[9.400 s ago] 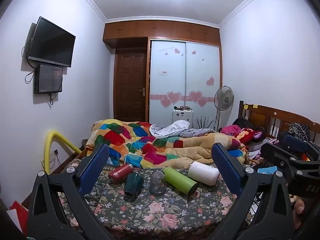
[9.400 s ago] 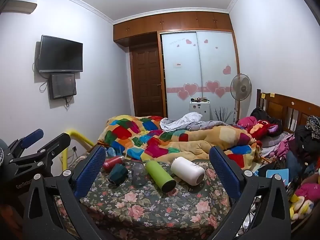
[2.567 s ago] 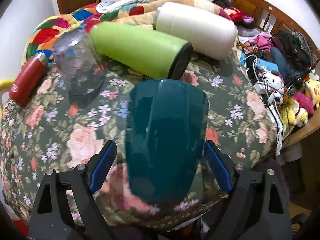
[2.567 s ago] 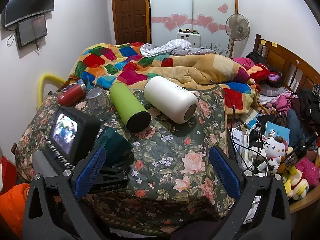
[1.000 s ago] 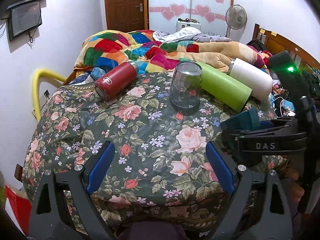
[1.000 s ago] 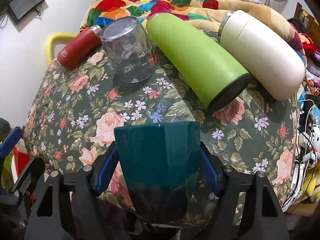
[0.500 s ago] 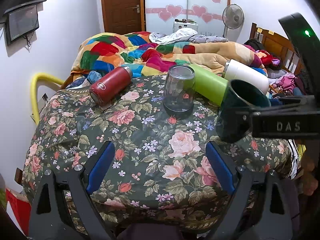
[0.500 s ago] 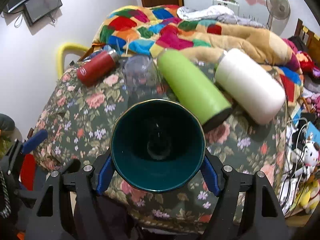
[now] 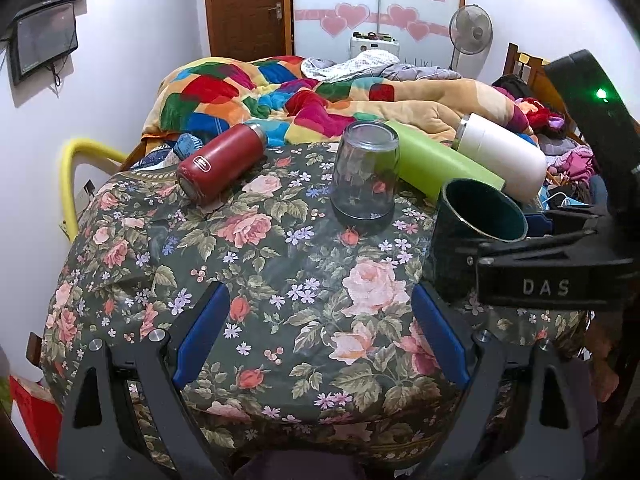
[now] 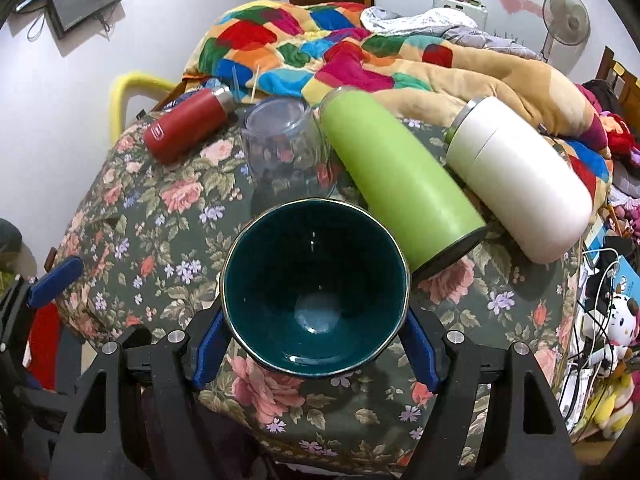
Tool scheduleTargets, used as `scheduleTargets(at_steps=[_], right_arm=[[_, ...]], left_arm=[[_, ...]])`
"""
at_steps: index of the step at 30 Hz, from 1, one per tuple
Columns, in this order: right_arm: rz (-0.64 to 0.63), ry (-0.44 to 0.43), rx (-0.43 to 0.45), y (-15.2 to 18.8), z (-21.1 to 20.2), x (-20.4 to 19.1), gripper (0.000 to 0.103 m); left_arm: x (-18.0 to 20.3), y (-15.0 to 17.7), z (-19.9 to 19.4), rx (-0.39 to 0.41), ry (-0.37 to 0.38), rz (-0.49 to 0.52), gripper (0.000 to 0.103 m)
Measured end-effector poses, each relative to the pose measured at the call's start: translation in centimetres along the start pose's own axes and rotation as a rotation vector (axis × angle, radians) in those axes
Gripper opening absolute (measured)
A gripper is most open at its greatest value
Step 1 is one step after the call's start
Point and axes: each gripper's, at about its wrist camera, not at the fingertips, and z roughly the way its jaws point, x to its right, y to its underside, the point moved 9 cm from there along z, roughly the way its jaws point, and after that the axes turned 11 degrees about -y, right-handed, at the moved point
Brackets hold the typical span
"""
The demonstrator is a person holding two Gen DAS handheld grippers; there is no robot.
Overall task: Flip cup upright
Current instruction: 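Rotate the green mug with the right gripper so its rim faces up, then lower the upright mug onto the bedspread and open the right gripper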
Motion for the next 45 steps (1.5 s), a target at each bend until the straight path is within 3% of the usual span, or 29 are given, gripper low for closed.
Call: scheduleTargets(at_steps=[13,19,27,38,45], right_arm=[[-0.043,0.02,-0.02,0.6,0.2,-0.6,0.075],[-0.046,0.003,0.027,1.0,-2.5,-1.5,0.075],[-0.063,0.012,0.234,0.5,-12.1,-2.2,0.075],[-0.137,0.059,0.664,1.3,-27.9,-5.5,0.075],[-0.178,0.078,0.842,2.9,-32.3,-8.0,0.084]], left_arm=[[0.0,0.0,-0.6,-0.007,-0.001,-0.008,0.092],[0.0,-0.5,-2.8,0.026,-0.005,-0.003,0.092],[0.0,-2.7,-8.5,0.132,0.03,-0.036,0.092],[-1.1,-7.7,-24.2,0.492,0.067,-0.117,0.093],[-1.4,-7.4,-30.4,0.653,0.009,-0.144,0.102]])
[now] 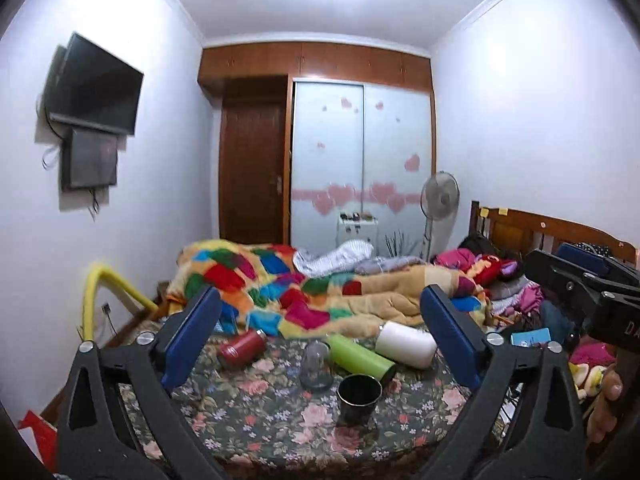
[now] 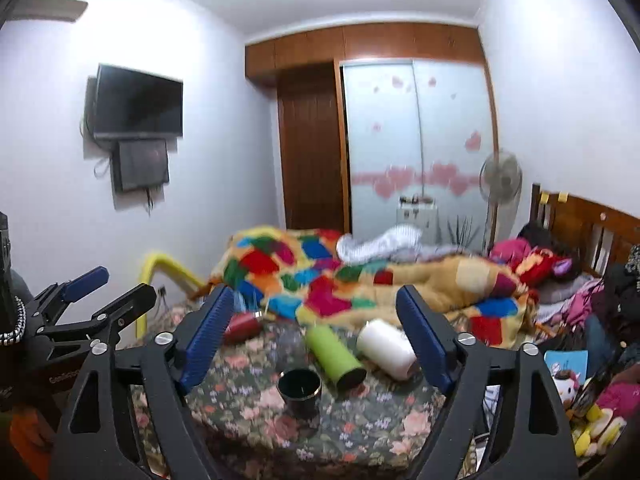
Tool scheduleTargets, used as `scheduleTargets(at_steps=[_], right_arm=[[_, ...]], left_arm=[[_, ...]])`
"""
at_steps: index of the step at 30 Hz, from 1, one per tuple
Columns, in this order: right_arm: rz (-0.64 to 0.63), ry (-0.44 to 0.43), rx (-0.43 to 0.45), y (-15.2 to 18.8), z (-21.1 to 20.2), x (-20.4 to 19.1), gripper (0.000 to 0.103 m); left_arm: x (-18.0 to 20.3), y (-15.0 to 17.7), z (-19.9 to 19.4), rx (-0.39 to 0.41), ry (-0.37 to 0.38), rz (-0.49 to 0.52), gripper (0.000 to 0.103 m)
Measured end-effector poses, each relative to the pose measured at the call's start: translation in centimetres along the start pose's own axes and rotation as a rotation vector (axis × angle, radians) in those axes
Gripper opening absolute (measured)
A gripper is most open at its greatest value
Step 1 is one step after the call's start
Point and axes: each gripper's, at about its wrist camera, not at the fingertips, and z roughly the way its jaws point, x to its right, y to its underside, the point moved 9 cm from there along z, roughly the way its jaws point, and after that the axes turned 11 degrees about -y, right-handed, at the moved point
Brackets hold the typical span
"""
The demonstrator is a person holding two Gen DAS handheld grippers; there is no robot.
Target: Flip cup upright
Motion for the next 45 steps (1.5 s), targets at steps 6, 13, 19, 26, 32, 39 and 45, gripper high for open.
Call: scheduleTargets(at_steps=[6,13,19,26,32,39,45], right_arm=[[-0.007,0.035,0.058,-0.2,-1.1,-0.2,0.103],[-0.023,0.048,0.027,0.8,-1.1,0.0,0.103],[-0.029,0.043,0.006,1.5,-1.4,0.0,0.103],[-0.028,0.037,-0.004,1.8,-1.9,-0.2,0.103],[-0.024,0.034,-0.013,2.0,-1.8,-0.1,0.103],[-0.022,0.034,-0.018,2.0,-1.7,0.0,0.103],[-0.021,0.033,-0.017,2.0,-1.8,0.0,0.103]], left_arm=[[-0.2,0.5,-1.1,-0.001,-0.022,-0.018,0.103],[-0.5,1.0,-1.5,-0.009,-0.039,-0.028,0.103],[-0.5,1.0,-1.6,-0.009,-0.039,-0.023,0.103],[-0.2,1.4,-1.5,-0.009,-0.04,-0.014,0.103],[0.2,1.4,-1.3,-0.013,-0.036,-0.012,0.103],[0.3,1.4,-1.1,-0.018,-0.031,-0.012,0.103],[0.5,1.5,-0.9,-0.021,-0.025,-0.014,0.103]])
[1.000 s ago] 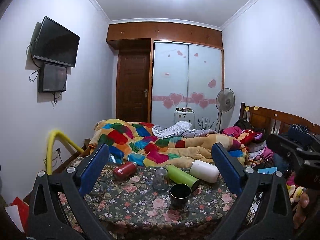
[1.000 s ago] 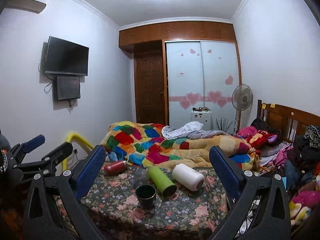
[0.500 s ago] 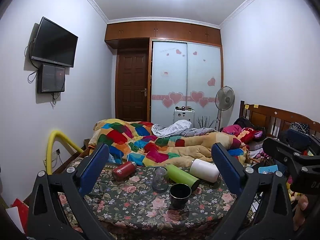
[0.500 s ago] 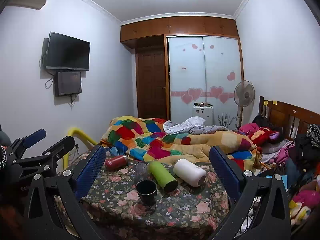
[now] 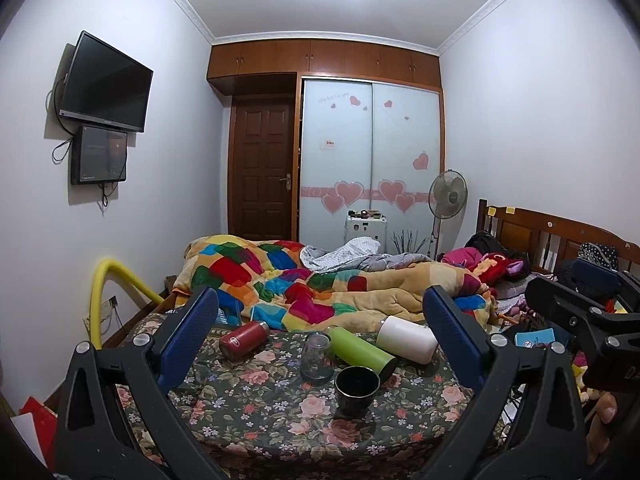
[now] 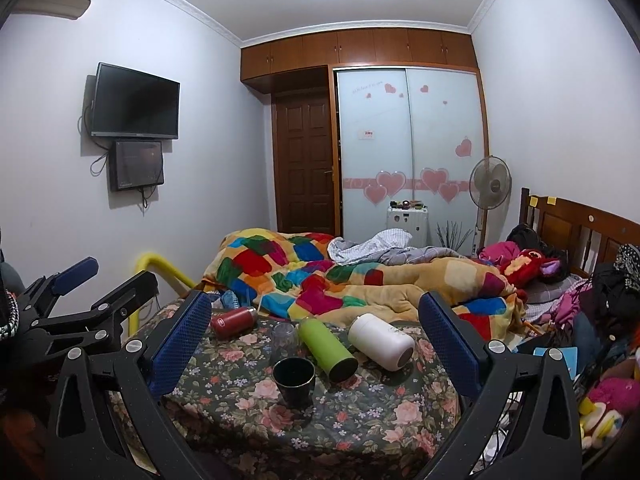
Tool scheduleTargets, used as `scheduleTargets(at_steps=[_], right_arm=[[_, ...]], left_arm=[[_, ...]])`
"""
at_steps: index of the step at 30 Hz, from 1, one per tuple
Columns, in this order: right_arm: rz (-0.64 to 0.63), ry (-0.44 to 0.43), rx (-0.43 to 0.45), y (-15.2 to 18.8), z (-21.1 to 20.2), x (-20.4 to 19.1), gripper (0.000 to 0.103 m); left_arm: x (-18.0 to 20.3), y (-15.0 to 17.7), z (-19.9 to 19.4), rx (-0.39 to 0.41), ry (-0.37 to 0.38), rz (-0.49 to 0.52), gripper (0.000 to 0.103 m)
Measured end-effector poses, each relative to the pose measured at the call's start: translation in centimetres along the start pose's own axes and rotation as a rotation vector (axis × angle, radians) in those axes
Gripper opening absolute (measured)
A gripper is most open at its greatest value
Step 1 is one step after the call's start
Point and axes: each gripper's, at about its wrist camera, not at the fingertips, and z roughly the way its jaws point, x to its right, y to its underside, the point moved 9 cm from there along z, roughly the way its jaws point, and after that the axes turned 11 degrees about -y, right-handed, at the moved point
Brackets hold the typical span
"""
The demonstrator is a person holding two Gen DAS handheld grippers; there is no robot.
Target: Flip cup upright
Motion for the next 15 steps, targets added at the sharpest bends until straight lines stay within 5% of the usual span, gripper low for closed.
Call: scheduleTargets(at_steps=[15], right_arm=[[0.002,-0.002,-0.002,0.0,0.07,-0.08,0.103]], left_arm=[[0.44,0.29,0.51,-0.012,0.005,-0.001,0.103]])
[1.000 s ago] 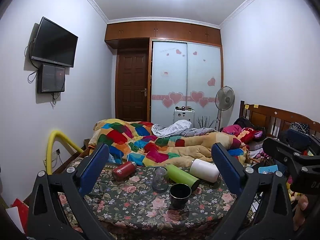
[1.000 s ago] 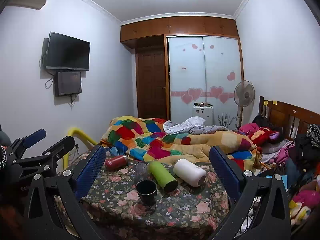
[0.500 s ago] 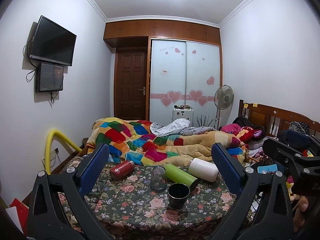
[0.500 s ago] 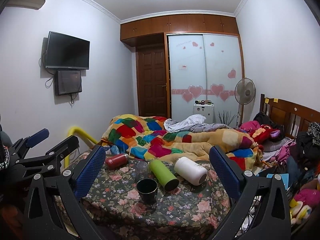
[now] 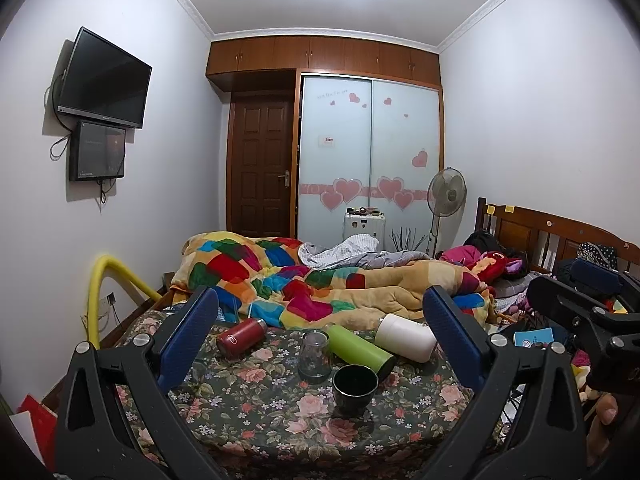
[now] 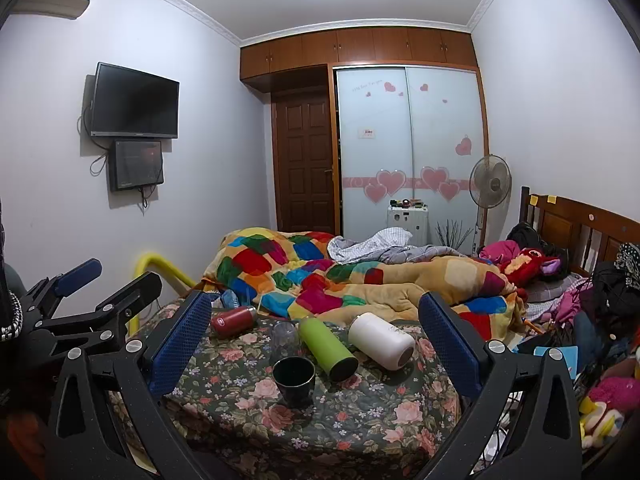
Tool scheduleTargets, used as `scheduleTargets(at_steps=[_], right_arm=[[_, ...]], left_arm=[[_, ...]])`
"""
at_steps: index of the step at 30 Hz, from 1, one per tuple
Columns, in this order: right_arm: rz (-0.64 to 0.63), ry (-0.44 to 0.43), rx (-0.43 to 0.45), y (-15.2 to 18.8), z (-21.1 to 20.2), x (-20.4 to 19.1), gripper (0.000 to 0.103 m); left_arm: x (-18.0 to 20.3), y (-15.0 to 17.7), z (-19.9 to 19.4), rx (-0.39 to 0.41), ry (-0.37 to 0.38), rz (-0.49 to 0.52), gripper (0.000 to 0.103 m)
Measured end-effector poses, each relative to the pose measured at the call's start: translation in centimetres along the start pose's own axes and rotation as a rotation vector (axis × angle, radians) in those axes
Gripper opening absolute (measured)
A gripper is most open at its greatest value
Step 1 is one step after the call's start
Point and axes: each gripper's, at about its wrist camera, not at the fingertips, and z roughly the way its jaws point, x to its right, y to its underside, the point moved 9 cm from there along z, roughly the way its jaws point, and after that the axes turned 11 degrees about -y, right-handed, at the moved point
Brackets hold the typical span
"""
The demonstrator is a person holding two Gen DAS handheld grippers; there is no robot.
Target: Flip cup upright
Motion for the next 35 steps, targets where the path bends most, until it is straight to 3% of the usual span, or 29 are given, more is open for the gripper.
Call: scheduleTargets(at_steps=[35], right_arm=[[0.006,0.006,-0.015,0.44,-0.13,0.43,0.103]], left_arm=[[-0.02,0.24,0.87,-0.021,0.039,-0.018,0.103]])
